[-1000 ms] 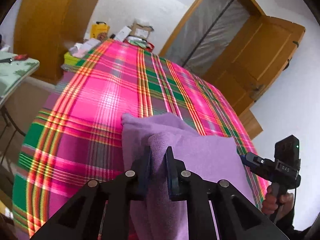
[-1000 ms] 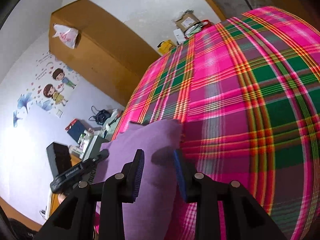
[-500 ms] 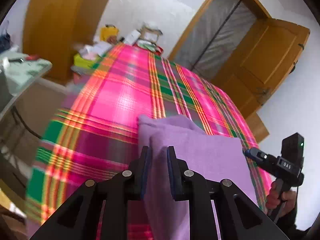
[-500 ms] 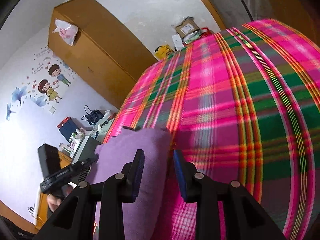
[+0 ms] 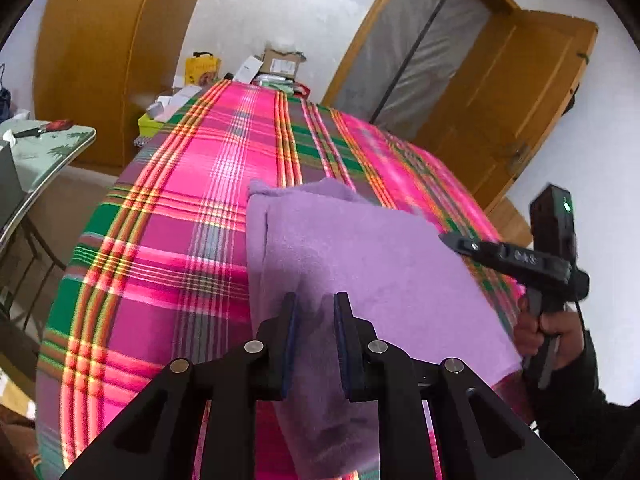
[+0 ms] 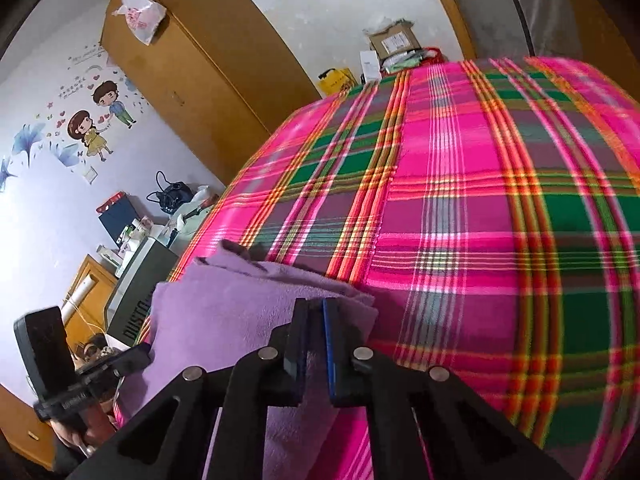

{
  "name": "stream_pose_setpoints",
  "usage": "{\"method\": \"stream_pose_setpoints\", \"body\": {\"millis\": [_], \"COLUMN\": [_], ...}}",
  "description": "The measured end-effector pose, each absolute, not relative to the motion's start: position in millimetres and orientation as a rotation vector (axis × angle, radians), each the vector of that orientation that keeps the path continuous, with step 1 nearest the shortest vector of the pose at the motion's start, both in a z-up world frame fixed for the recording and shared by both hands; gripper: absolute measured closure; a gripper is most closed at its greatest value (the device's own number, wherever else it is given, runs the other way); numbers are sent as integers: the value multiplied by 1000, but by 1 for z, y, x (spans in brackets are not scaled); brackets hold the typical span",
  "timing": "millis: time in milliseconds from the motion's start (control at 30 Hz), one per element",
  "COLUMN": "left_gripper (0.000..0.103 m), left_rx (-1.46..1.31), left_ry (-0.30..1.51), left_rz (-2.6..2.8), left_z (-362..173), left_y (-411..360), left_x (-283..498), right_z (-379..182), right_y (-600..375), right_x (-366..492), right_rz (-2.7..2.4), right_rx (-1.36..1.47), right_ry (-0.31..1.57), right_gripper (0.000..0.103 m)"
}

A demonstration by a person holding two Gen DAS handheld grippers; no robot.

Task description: Fold clothes

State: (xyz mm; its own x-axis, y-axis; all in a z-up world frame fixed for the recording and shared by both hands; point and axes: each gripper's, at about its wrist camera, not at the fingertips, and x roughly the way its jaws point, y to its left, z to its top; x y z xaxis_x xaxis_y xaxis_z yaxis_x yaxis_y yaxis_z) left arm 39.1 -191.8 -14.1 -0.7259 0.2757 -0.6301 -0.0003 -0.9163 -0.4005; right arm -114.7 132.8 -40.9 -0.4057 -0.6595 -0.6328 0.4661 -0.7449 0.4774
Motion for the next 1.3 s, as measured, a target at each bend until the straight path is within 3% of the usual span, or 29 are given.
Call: {"method": "stream_pose_setpoints", "body": {"millis": [167,467,600,733,1000,1300], "left_gripper": [85,85,84,84,84,83], "left_rx": [-1108,-1178,-1177,-1094,-1140,-1107], "left_ry": [-594,-636,-642,-594,-526,-457], "left_rz": [2781,2693,2693,2739,2674,2722], "left_z": [-12,-28,-26,-10,-35,-22], "left_y": [-207,-208,-208,-203,-183,-175], "left_x": [47,51,59,70,73,76], "right_z": [-22,-33,-34,-21,-39,-26], "right_y": [137,119,132,135,136,129], "right_x": [-71,-12,-16,-14,-16,-21], "right_rz": [-2053,-1855,-1866,-1896,-1880,-1960], "right_rx": [1001,983,995,951,1015,981], "right_ry": [-248,22,-9,3,-5,-6], "right_gripper": [94,97,102,96,102,100]}}
